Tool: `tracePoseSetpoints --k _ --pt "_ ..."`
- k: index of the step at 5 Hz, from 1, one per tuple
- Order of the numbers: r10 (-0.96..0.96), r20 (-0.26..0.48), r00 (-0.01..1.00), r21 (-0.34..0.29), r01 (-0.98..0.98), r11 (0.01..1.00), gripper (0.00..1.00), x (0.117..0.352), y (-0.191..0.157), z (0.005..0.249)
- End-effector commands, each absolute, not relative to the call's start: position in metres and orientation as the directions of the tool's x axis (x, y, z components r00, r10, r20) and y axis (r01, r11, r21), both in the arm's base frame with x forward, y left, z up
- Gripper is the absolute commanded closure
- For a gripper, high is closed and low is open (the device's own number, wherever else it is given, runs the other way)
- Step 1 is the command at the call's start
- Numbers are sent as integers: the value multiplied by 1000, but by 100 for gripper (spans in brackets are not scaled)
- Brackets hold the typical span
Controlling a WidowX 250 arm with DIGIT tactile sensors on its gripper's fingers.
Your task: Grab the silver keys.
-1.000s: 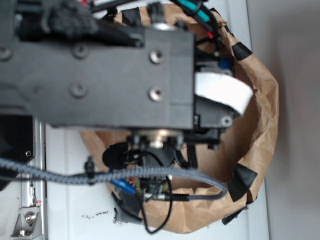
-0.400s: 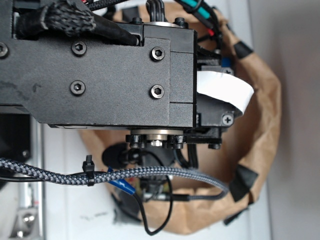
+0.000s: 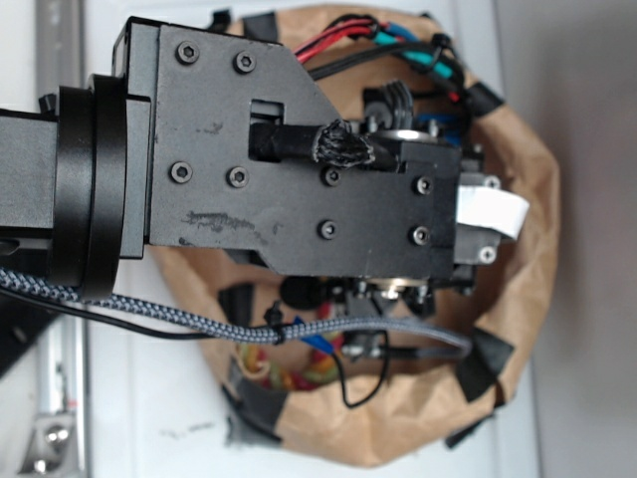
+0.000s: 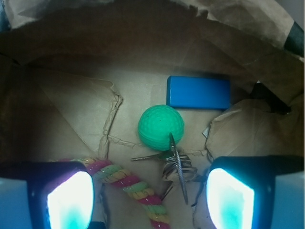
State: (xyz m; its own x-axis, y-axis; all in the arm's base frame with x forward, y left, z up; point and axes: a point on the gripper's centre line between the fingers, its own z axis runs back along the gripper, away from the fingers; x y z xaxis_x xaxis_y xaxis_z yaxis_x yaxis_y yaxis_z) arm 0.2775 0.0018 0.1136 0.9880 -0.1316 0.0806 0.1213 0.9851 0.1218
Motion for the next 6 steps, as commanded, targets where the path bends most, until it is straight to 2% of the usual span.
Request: tracePoseSetpoints --k 1,2,3,4,5,6 --pt "-172 148 974 145 150 978 0 283 30 114" --pt "-153 110 982 149 136 979 0 291 35 107" --pt "-179 66 982 123 170 978 0 290 35 99" --pt "-196 46 980 102 190 976 0 288 26 89" --pt "-197 14 980 107 194 975 0 284 18 81" --pt "-184 31 982 131 179 975 100 283 19 76"
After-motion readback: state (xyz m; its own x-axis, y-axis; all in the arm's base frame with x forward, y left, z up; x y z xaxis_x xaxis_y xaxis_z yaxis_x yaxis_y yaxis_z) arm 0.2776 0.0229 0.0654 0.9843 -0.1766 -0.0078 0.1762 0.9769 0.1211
